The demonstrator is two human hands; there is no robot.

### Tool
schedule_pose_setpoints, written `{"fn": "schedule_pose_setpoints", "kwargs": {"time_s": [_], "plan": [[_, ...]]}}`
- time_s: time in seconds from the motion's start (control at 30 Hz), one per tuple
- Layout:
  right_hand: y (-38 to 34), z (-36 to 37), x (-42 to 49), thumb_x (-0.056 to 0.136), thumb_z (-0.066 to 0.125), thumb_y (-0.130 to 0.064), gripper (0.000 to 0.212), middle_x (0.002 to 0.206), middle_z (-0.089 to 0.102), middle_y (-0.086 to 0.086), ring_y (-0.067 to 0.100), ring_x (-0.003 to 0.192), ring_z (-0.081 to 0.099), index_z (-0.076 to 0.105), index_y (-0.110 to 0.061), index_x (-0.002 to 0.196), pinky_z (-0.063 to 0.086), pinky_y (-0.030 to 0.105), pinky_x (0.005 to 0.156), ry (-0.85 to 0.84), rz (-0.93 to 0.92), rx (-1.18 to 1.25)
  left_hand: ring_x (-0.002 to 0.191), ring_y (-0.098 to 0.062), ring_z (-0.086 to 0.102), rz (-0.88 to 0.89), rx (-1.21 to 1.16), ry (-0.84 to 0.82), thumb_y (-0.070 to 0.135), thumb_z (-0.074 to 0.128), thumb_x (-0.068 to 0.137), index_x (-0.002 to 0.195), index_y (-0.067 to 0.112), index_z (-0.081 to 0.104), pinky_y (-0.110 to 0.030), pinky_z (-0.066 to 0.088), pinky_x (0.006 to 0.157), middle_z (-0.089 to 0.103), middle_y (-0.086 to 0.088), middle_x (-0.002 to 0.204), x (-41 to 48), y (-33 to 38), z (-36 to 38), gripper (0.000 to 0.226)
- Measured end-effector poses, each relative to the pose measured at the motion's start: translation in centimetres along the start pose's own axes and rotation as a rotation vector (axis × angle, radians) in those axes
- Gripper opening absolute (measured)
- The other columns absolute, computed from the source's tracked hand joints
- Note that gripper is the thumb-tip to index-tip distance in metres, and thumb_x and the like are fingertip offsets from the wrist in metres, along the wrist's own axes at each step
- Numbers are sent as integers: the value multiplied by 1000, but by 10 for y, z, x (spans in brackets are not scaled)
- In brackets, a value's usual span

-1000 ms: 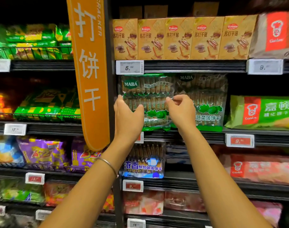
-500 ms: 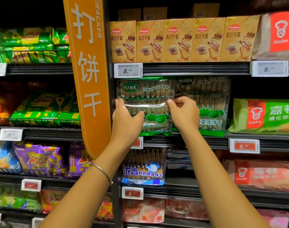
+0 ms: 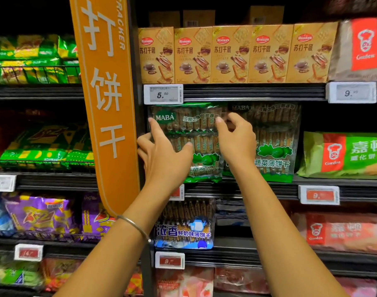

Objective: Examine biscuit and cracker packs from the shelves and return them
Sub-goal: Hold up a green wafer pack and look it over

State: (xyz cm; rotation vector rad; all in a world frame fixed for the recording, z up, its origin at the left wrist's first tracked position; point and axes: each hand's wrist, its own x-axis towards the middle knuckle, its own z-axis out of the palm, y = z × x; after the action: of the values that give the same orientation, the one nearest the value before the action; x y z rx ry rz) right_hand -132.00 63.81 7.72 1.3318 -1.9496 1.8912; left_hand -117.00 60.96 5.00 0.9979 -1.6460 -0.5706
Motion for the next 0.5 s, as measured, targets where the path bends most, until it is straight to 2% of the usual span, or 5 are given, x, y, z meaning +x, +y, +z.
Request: {"fn": "schedule_pose_setpoints", "kwargs": {"time_s": [0.17,0.3,0.37,0.43,0.5], "plan": [[8,5,-5,105,58,-38,34,123,72,-1,20,112,64,67,-22,134,48,34,87,96,-53,64,142,-24,22,42,-14,-17,31,72,92,166,28,7,-30,20,104,23,3,140,-3,-3,-6,99],[12,5,-11,104,60,-31,30,109,68,-8,9,101,61,69,-17,129,50,31,89,85,-78,134,154,-22,22,79,38,-77,25,66,98,166,24,12,-32,24,116,18,3,167,-9,-17,-19,86],[19,3,-15,102,61,-37,32,107,67,-8,9,100,62,69,-16,125,51,33,90,45,-54,118,155,-22,27,44,34,-118,27,62,101,167,23,9,-43,27,123,18,-1,173,-12,-26,-25,84],[25,0,-19,99,62,-49,39,104,68,-5,15,99,63,66,-16,120,53,37,86,-20,-23,30,140,-17,46,-47,-40,-157,26,60,103,167,21,11,-45,37,116,24,-5,172,-12,-33,-27,81],[29,-2,-23,96,63,-55,44,101,68,-3,21,99,64,63,-17,118,54,40,85,-83,0,-79,134,-15,48,-117,-98,-154,25,58,105,167,20,13,-44,38,114,29,-7,169,-12,-39,-27,76]]}}
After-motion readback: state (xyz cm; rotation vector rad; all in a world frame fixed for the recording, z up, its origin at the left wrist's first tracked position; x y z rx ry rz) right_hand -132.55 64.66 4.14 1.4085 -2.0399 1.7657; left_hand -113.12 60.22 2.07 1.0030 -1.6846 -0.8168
